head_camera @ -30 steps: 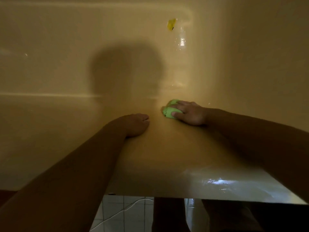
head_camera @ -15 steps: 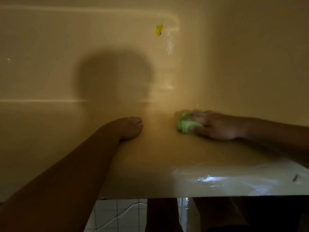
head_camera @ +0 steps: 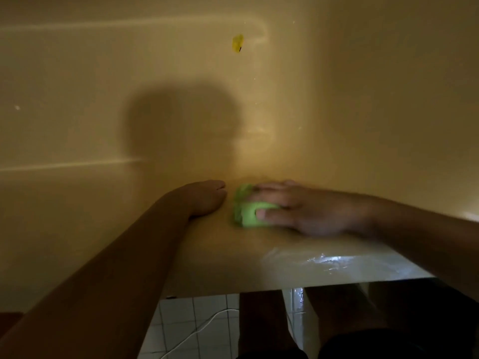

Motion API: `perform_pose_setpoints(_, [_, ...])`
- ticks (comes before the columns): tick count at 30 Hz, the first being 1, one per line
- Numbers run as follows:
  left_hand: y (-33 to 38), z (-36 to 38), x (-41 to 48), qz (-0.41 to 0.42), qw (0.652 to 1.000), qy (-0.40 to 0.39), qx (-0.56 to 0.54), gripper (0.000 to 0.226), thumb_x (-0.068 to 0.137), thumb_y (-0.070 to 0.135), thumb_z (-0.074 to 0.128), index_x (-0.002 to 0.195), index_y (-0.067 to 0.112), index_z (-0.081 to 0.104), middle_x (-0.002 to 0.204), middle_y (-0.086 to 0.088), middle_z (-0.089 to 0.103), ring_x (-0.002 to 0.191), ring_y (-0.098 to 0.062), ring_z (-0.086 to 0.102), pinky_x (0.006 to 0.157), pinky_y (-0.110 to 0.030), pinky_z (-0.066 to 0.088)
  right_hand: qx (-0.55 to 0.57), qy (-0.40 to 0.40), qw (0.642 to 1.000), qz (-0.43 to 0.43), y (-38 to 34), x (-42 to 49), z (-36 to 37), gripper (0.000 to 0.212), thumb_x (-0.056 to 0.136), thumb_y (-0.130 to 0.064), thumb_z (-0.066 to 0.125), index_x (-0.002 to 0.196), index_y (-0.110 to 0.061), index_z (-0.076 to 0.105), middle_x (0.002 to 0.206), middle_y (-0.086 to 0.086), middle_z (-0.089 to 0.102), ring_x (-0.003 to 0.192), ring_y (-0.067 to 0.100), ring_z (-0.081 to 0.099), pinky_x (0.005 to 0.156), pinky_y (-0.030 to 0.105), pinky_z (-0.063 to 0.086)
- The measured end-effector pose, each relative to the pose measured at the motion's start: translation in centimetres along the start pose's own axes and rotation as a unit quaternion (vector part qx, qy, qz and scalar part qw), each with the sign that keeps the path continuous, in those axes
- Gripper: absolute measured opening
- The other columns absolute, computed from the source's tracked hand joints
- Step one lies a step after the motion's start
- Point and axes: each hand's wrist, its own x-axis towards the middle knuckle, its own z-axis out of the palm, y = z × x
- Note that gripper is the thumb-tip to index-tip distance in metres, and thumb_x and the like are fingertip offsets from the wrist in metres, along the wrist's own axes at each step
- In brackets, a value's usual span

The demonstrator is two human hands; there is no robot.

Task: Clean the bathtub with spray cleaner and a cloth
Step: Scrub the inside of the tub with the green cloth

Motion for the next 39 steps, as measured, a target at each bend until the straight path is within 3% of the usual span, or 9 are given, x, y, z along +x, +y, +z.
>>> perform_pose_setpoints(5, [0.6,-0.1,-1.1,0.010,1.000,0.000,-0.011,0.054,0.114,0.037,0.026,0.163,0.016,0.025,0.172,-0.003,0.019,0.156,-0.016,0.021,0.122,-0.024,0.016,0.014,-0.016,0.999,-0.033,-1.0,-3.8,-0.1,0.056,0.099,-0.065,0.038,0.154,-0.053,0.034,0.154,-0.037,0.022,0.144,-0.022,0.006,0.116,0.008,0.002])
perform_pose_setpoints(10, [-0.1,-0.1,-0.9,0.009,1.000,-0.003,-0.021,0.055,0.113,0.040,0.027,0.164,0.020,0.024,0.172,0.001,0.018,0.157,-0.015,0.020,0.123,-0.026,0.014,-0.056,-0.002,0.998,0.040,7.0,3.0,-2.1,0.056,0.104,-0.064,0.038,0.156,-0.043,0.035,0.160,-0.016,0.035,0.150,0.012,0.030,0.123,0.028,0.016])
perform_pose_setpoints(14, [-0.7,-0.1,-0.2,0.014,1.000,-0.004,-0.026,0.055,0.113,0.041,0.028,0.164,0.021,0.025,0.172,0.002,0.018,0.157,-0.014,0.019,0.123,-0.025,0.012,-0.193,0.016,0.966,0.172,11.9,8.7,-3.4,0.064,0.104,-0.068,0.023,0.162,-0.044,0.016,0.173,-0.002,0.014,0.158,0.025,0.015,0.126,0.039,0.009])
perform_pose_setpoints(18, [-1.3,-0.3,0.2,0.007,1.000,-0.004,-0.028,0.055,0.112,0.046,0.029,0.163,0.025,0.026,0.172,0.003,0.019,0.156,-0.015,0.021,0.127,-0.030,0.013,-0.172,0.019,0.965,0.198,10.6,12.6,-1.9,0.064,0.101,-0.073,0.021,0.160,-0.052,0.009,0.174,-0.002,0.004,0.159,0.035,0.007,0.126,0.055,0.008])
perform_pose_setpoints(22, [-1.8,-0.5,-0.3,-0.002,1.000,-0.002,-0.024,0.055,0.112,0.045,0.028,0.163,0.025,0.026,0.172,0.000,0.020,0.156,-0.018,0.022,0.125,-0.029,0.015,-0.063,-0.009,0.995,0.080,4.8,10.0,-0.6,0.060,0.107,-0.058,0.036,0.163,-0.040,0.021,0.171,-0.009,0.017,0.157,0.018,0.012,0.125,0.035,0.006])
perform_pose_setpoints(26, [-3.5,-0.7,-0.7,-0.007,1.000,-0.013,-0.010,0.054,0.113,0.040,0.026,0.164,0.020,0.023,0.172,-0.002,0.017,0.157,-0.017,0.020,0.122,-0.025,0.015,-0.006,-0.030,0.998,-0.047,-0.7,4.0,0.5,0.054,0.101,-0.060,0.043,0.154,-0.051,0.034,0.154,-0.028,0.030,0.143,-0.005,0.021,0.117,0.013,0.010])
perform_pose_setpoints(30, [-5.5,-0.9,-0.6,-0.026,1.000,-0.015,0.000,0.054,0.113,0.041,0.025,0.164,0.023,0.021,0.172,0.000,0.015,0.157,-0.017,0.018,0.127,-0.029,0.012,0.032,-0.047,0.997,-0.054,-0.8,2.6,0.1,0.050,0.096,-0.062,0.043,0.146,-0.059,0.035,0.146,-0.042,0.026,0.139,-0.024,0.017,0.113,0.001,0.004])
perform_pose_setpoints(33, [-6.1,-0.8,-0.1,-0.030,0.999,-0.015,0.004,0.055,0.113,0.044,0.025,0.164,0.024,0.020,0.173,0.000,0.014,0.158,-0.018,0.017,0.128,-0.033,0.011,-0.010,-0.019,1.000,-0.008,2.1,6.5,-0.4,0.055,0.105,-0.050,0.046,0.157,-0.037,0.036,0.153,-0.026,0.032,0.140,-0.011,0.025,0.117,0.005,0.010])
perform_pose_setpoints(39, [-7.1,-0.5,1.1,-0.040,0.999,-0.014,0.001,0.058,0.111,0.051,0.025,0.164,0.029,0.019,0.173,0.002,0.014,0.158,-0.018,0.017,0.129,-0.041,0.011,-0.081,0.014,0.984,0.156,5.8,14.5,-0.1,0.063,0.107,-0.062,0.031,0.164,-0.040,0.017,0.173,-0.001,0.012,0.158,0.031,0.012,0.127,0.042,0.009])
